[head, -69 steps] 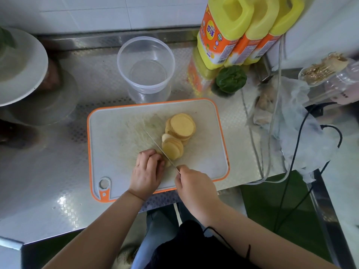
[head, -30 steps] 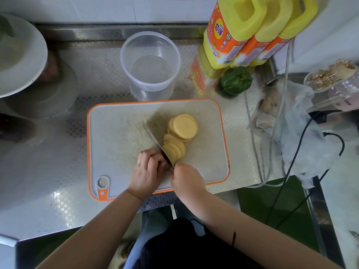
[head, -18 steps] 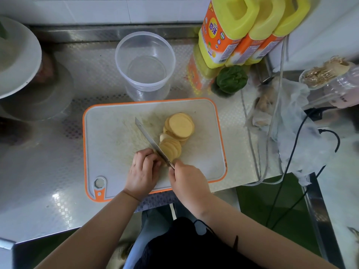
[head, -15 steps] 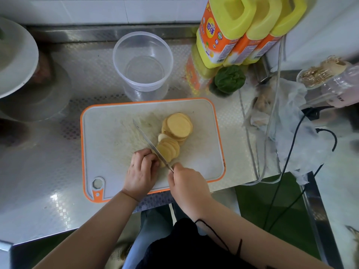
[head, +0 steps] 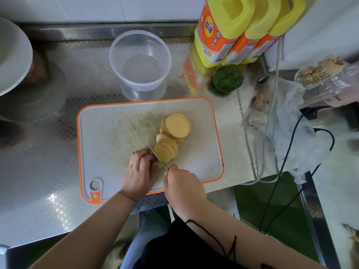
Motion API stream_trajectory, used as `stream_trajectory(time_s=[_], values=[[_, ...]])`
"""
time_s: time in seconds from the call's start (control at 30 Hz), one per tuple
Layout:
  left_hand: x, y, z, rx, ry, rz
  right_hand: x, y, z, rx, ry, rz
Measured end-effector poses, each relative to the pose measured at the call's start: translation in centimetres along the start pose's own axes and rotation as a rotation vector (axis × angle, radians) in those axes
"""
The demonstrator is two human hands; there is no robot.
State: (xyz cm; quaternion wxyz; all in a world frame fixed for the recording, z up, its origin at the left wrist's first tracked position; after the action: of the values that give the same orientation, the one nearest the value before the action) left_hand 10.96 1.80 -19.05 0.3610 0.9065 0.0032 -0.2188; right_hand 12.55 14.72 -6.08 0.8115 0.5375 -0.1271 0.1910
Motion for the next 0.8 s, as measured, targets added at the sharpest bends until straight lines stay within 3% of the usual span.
stream_trajectory(time_s=[0.63, 0.8], values=[[0.1, -0.3, 0.2, -0.008, 0.019, 0.004, -3.0, -3.2, -0.8, -0.040, -0.140, 0.142], [0.1, 0.2, 0.0, 0.027, 0.038, 0.004, -3.1, -3.2, -1.7, -0.075, -0.163, 0.106]])
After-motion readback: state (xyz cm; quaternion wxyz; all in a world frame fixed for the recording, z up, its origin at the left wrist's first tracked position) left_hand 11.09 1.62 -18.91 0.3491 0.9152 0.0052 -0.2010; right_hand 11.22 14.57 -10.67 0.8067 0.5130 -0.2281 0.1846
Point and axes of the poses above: each hand's wrist, its own x-axis away from the middle knuckle, its own y-axis out of the back of the hand, z = x × y, the point moved 1 cm from there along -x, towards the middle knuckle, and after that the axes turned 6 degrees about y, right-handed, at the moved point
